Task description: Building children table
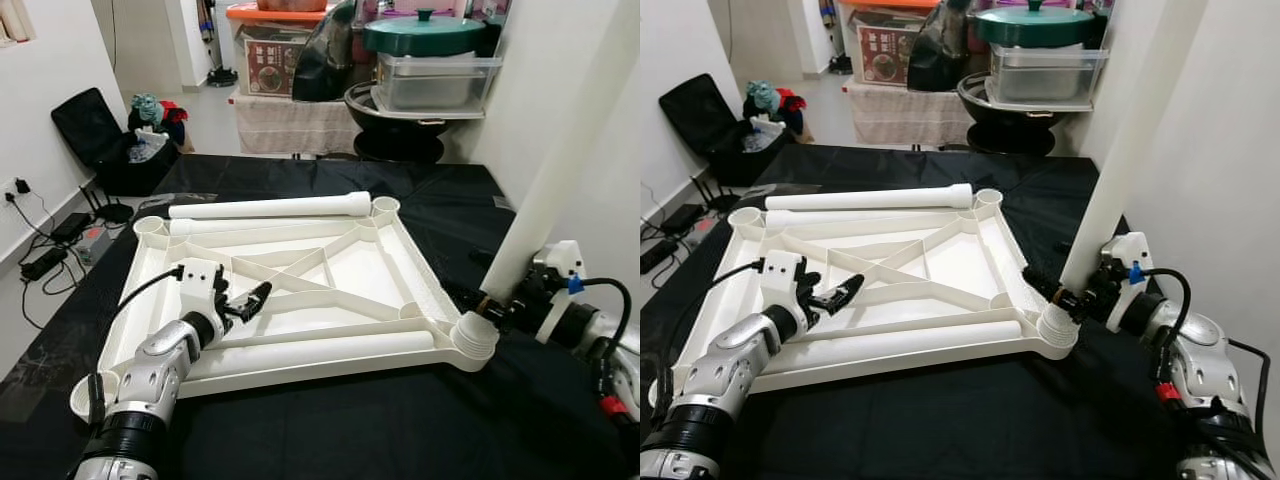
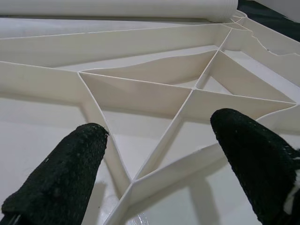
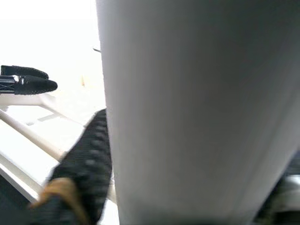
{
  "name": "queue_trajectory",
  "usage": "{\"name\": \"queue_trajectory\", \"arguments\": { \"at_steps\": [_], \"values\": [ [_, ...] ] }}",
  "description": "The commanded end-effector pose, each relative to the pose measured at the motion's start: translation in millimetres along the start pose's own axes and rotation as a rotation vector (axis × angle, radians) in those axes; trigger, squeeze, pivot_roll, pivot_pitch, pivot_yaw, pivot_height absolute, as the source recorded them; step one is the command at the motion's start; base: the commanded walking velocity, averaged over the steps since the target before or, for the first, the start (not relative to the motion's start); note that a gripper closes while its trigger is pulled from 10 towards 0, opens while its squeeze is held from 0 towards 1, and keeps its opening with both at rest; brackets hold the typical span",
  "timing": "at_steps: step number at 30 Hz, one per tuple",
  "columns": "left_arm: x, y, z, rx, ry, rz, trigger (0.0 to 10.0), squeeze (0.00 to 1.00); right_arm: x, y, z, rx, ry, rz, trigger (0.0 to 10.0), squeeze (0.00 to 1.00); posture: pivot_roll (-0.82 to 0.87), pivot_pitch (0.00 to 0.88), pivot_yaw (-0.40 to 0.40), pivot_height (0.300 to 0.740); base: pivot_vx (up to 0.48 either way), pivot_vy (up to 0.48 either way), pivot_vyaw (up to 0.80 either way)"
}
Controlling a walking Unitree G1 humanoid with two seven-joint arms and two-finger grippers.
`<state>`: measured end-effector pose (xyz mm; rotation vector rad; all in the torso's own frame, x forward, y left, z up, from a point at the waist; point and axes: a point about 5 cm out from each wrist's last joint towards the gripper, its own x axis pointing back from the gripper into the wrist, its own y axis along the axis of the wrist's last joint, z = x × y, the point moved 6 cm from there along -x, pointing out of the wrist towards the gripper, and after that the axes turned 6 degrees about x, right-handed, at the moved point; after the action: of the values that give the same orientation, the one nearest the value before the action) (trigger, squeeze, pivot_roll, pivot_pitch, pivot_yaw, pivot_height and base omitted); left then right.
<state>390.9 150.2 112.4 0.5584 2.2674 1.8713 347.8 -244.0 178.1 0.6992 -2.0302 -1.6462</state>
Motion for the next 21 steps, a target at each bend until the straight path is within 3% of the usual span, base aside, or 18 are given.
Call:
{"name": "queue_trajectory", "arguments": {
  "at_steps": [1, 12, 16, 18, 19, 20, 21],
  "values": [
    [2.2, -3.9, 4.7, -0.019, 0.01, 0.024, 10.0, 0.0, -0.8, 7.6, -5.2, 0.017, -0.008, -0.025, 0.0, 0.0, 0.07, 0.0, -0.044, 0.74, 0.0, 0.0, 0.0],
    [2.4, -4.3, 4.7, -0.02, 0.009, 0.025, 10.0, 0.0, 0.8, 10.7, -16.1, -0.012, -0.102, -0.075, 0.0, 0.0, 0.06, 0.0, -0.04, 0.74, 0.0, 0.0, 0.0],
    [1.8, -4.8, 3.5, -0.022, 0.006, 0.027, 10.0, 0.0, 1.4, 11.2, -19.2, -0.02, -0.23, -0.103, 0.0, 0.0, 0.06, 0.0, -0.038, 0.74, 0.0, 0.0, 0.0],
    [1.8, -4.8, 3.5, -0.022, 0.006, 0.027, 10.0, 0.0, 1.4, 11.2, -19.2, -0.02, -0.23, -0.103, 0.0, 0.0, 0.06, 0.0, -0.038, 0.74, 0.0, 0.0, 0.0],
    [1.6, -4.9, 3.2, -0.021, 0.006, 0.027, 10.0, 0.0, 0.7, 12.0, -21.6, -0.021, -0.286, -0.101, 0.0, 0.0, 0.05, 0.0, -0.036, 0.74, 0.0, 0.0, 0.0],
    [1.3, -5.5, 2.5, -0.023, 0.006, 0.027, 10.0, 0.0, 1.6, 10.2, -31.3, -0.033, -0.484, -0.089, 0.0, 0.0, 0.05, 0.0, -0.038, 0.74, 0.0, 0.0, 0.0],
    [1.3, -5.5, 2.5, -0.023, 0.006, 0.027, 10.0, 0.0, 1.6, 10.2, -31.3, -0.033, -0.484, -0.089, 0.0, 0.0, 0.05, 0.0, -0.038, 0.74, 0.0, 0.0, 0.0]
  ]
}}
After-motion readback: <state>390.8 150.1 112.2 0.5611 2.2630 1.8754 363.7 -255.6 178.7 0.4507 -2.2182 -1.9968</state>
